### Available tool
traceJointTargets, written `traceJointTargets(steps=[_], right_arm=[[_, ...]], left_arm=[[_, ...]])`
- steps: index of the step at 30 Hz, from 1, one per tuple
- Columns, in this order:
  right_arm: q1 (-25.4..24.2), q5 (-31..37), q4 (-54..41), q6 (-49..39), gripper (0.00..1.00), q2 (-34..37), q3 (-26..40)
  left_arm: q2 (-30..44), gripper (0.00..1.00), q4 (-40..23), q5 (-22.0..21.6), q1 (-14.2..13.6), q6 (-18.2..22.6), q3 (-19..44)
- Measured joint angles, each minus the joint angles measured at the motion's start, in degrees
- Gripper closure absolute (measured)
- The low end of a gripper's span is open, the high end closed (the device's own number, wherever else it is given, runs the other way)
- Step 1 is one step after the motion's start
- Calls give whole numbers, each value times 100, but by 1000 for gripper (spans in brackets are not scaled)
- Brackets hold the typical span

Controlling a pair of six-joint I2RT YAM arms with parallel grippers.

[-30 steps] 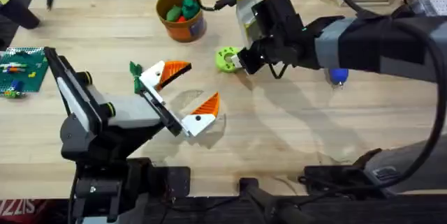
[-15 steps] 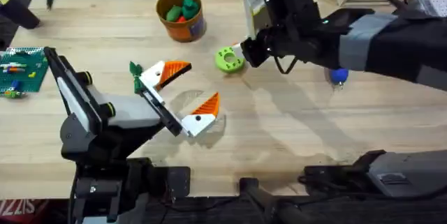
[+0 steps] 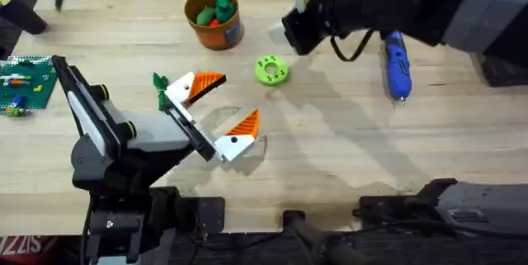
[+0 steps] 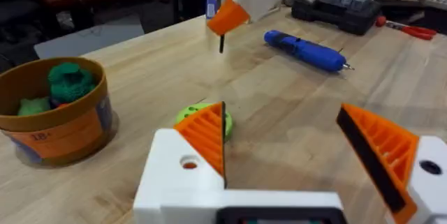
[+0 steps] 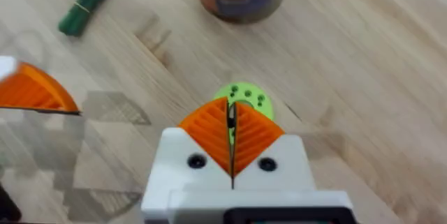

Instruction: Pick up the gripper from the table and insert it into the empty holder that is missing its gripper. Then pick up a screw, insert it into the mounting hole, and use the screwdriver to tighten it. Finally, clean up the table by picking up the vegetable and placing it into the bucket.

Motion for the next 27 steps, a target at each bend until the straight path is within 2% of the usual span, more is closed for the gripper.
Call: traceJointTargets(steps=[17,27], right_arm=[[756,-61,-571,-263,995,0,1234],[1491,-61,-593,-282,995,0,1508]], left_arm=[[0,15,0,0,0,0,0],[0,16,-2,0,0,2,0]])
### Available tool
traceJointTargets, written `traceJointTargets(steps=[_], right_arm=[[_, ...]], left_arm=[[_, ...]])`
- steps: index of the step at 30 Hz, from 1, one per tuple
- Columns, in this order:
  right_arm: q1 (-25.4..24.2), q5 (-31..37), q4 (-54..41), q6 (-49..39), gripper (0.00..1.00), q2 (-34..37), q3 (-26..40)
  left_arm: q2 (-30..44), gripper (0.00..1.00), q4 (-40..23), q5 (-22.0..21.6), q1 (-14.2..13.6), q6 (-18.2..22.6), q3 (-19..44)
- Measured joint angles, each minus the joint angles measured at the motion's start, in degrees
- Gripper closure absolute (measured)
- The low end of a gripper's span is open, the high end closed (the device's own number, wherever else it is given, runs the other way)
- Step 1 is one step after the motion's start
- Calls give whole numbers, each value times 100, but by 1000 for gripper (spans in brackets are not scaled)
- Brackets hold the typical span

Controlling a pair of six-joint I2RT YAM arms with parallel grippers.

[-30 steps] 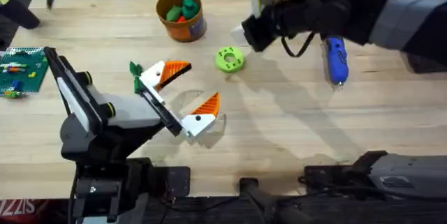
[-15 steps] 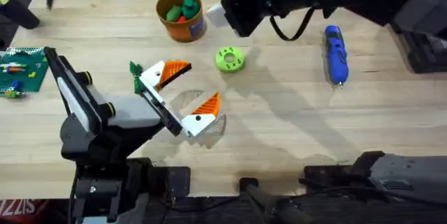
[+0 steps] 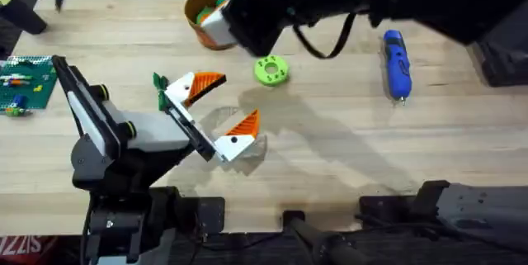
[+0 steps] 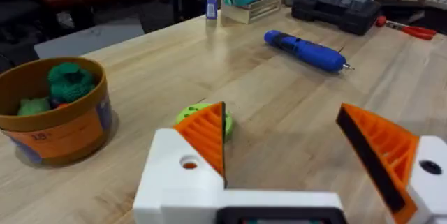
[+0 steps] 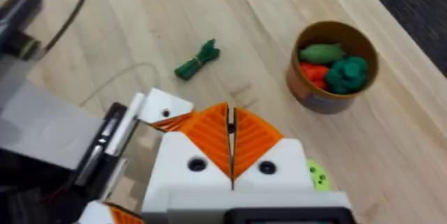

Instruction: Pick up the gripper from the table and insert it into the empty holder that is missing its gripper. Then pick up a screw, insert it into the mounting hole, and use the screwdriver to tighten it. Finally, clean up the table by picking up the vegetable and placing it into the bucket.

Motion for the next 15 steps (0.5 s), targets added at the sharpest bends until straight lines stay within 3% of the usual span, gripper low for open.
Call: traceJointTargets(steps=[6,15], right_arm=[[577,-2,0,35,995,0,0],[865,-2,40,33,995,0,0]], left_arm=[[0,15,1,0,0,-2,0],[0,16,2,0,0,0,0]])
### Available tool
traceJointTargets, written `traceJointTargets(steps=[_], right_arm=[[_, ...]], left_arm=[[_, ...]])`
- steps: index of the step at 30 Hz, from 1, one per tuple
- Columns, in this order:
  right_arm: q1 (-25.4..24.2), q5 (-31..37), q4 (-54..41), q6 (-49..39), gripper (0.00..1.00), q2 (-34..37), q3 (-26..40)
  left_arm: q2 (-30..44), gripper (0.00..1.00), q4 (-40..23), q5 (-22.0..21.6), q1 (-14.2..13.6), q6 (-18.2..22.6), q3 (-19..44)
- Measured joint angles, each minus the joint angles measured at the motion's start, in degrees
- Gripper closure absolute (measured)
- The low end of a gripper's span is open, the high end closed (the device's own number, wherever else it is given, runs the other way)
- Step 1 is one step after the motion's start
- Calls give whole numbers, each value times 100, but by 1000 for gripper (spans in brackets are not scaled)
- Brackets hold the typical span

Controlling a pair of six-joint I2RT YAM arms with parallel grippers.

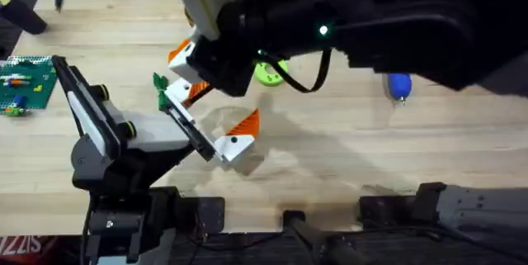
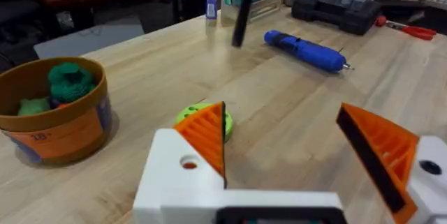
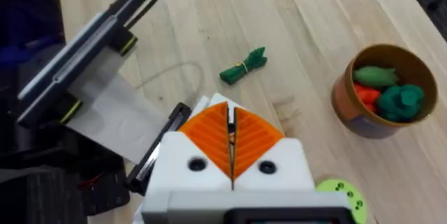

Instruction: Pick up the gripper from the table and insert it into the empty holder that is missing its gripper. Then pick up a screw, insert it into the mounting hole, and use the screwdriver to tighten it. Finally, clean up the table by picking up the vegetable and placing it into the bucket.

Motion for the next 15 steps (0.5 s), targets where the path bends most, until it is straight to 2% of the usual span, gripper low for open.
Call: traceJointTargets(steps=[15], right_arm=[[116,0,231,-227,995,315,11]], left_arm=[[0,15,-2,0,0,-1,0]])
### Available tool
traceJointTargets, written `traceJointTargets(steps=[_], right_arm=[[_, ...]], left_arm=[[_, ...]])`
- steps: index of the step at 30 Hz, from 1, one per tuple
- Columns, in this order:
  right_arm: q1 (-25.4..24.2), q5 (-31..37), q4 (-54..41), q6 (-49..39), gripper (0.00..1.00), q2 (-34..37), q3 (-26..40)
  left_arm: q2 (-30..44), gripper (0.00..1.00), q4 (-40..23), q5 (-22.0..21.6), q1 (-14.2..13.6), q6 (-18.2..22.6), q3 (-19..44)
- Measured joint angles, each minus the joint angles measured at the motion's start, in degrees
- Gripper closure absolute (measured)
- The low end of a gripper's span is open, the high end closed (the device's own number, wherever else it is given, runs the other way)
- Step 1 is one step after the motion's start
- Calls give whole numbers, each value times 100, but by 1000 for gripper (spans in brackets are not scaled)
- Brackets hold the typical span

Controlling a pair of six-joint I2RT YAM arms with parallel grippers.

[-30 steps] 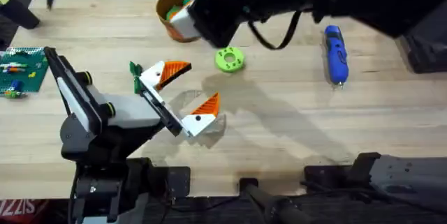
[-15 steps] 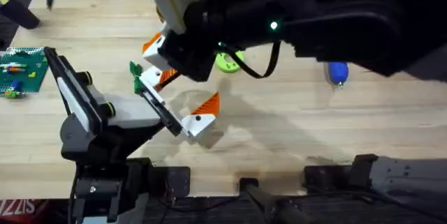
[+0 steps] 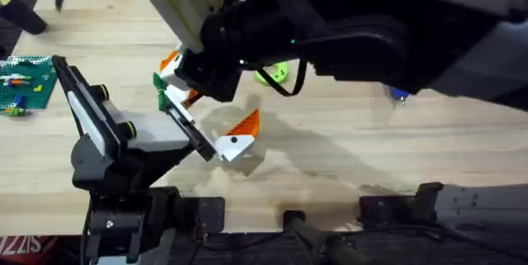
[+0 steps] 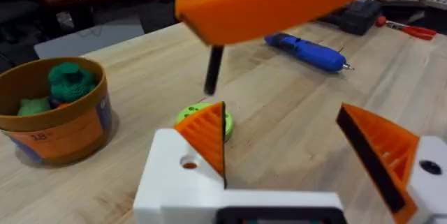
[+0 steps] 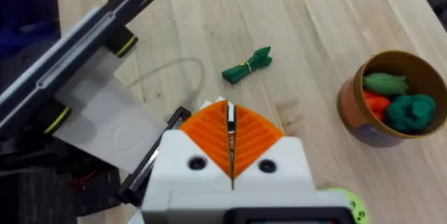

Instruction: Pick up the gripper from the table and insert it into the empty holder that is missing its gripper. Then pick up a screw, insert it into the mounting hole, and use the screwdriver to tighten it. Finally, clean up the table by picking up the vegetable and placing it into the bucket.

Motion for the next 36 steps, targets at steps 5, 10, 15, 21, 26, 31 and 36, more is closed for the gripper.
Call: traceJointTargets(steps=[5,10,15,21,26,31,36], right_arm=[[0,2,-10,-2,995,30,0],[0,0,-10,-13,995,75,0],[0,0,-10,-15,995,213,0],[0,0,1,-15,995,354,0],[0,0,-2,-15,995,441,0],[0,0,-1,-15,995,444,0],[0,1,-1,-15,995,451,0]], left_arm=[[0,16,2,0,0,1,0],[0,16,1,1,0,0,0],[0,15,0,0,0,-1,0],[0,15,0,0,0,1,0],[0,16,1,0,0,1,0],[0,14,2,0,0,-1,0],[0,15,0,0,0,0,0]])
